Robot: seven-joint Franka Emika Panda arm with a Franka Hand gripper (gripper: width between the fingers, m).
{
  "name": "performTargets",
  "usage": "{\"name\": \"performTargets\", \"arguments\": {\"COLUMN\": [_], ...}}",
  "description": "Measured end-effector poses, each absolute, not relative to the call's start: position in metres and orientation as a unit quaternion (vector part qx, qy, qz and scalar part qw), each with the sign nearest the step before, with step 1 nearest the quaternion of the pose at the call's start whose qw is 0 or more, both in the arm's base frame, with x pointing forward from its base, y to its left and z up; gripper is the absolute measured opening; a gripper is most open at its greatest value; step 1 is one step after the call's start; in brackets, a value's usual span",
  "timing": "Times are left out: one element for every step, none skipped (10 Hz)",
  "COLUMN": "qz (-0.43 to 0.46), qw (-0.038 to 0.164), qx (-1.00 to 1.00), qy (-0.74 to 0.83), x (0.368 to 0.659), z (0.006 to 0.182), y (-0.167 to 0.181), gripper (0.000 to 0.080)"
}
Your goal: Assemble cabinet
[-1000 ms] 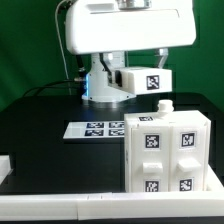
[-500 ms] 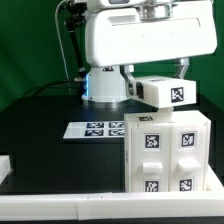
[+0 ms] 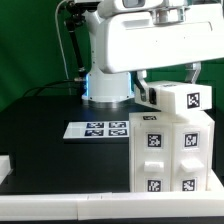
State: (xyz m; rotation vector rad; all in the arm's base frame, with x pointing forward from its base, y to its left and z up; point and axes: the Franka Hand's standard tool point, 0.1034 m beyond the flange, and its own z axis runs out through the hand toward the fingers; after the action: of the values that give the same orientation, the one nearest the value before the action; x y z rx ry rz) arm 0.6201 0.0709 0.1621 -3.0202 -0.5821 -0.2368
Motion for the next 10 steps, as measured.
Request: {"name": "performTargets", "arguments": {"qz": [-0.073,-0.072,-0.080,-0.096,-0.107,-0.110,-0.110,-0.110,-0.110,-0.110], "qw": [0.028,0.028,0.027,0.025,0.023,0.023,0.023,0.023,0.023,0.023], "qx": [-0.977,-0.975,-0.974,-0.973,-0.972,-0.972,-0.972,-0.972,-0.972,-0.972], "qy": [-0.200,-0.207,-0.209,-0.209,-0.209,-0.209,-0.209,-0.209,-0.209,-0.209], "x": [0.6190,0.6185,0.6197,0.6219,0.6225,0.6225,0.6226,0.6226,0.6226,0.6226], "z": [0.1569,0.1547,0.1537,0.1537,0.1539,0.1541,0.1541,0.1541,0.1541,0.1541], "y": [0.0690,0.0674,0.0671,0.0680,0.0688,0.0689,0.0689,0.0689,0.0689,0.0689], "gripper": [0.0557,0.0557,0.0556,0.0557,0.0557,0.0557,0.0557,0.0557,0.0556,0.0557]}}
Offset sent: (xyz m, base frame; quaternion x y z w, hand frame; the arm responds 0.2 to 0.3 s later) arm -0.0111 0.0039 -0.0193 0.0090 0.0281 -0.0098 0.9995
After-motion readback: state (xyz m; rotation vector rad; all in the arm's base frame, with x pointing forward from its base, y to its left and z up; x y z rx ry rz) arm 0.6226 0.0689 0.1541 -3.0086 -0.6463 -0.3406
